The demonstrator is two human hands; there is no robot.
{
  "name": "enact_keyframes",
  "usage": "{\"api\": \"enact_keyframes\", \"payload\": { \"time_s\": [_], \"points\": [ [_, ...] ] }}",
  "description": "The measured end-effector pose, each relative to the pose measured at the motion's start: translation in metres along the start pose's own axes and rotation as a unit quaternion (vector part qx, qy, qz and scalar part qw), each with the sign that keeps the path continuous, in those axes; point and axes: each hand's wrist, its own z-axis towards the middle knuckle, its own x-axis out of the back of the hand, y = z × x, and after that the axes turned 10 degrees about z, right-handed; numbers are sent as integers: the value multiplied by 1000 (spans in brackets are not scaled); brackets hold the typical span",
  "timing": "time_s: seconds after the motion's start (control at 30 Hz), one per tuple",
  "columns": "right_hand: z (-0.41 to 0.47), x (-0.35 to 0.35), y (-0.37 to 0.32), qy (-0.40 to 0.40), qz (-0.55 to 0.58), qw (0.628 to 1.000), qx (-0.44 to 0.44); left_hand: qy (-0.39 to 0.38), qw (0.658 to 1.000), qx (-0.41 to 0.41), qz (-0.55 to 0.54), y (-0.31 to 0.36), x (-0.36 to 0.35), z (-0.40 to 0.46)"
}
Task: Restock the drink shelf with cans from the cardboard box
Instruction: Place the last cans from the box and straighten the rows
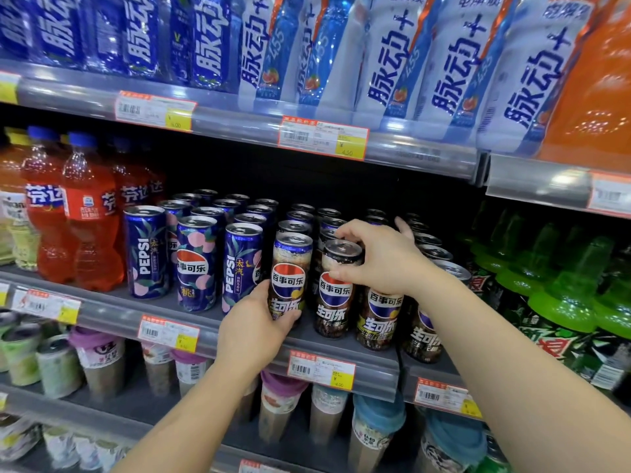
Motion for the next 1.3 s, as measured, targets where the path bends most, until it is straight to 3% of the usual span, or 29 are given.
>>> {"api": "enact_keyframes", "payload": {
  "time_s": [0.17, 0.73, 1.17, 1.3],
  "points": [
    [1, 1, -1, -18, -68, 998, 9, -8, 1000, 7, 2, 0, -1, 0],
    [-8, -9, -3, 77, -44, 996, 16, -6, 1000, -2, 13, 0, 2, -2],
    [-8, -10, -2, 44, -26, 999, 1, -19, 1000, -8, 12, -1, 5, -1],
    [-8, -11, -18, 96, -27, 995, 20, -28, 999, -16, -18, -5, 10, -2]
  ]
}}
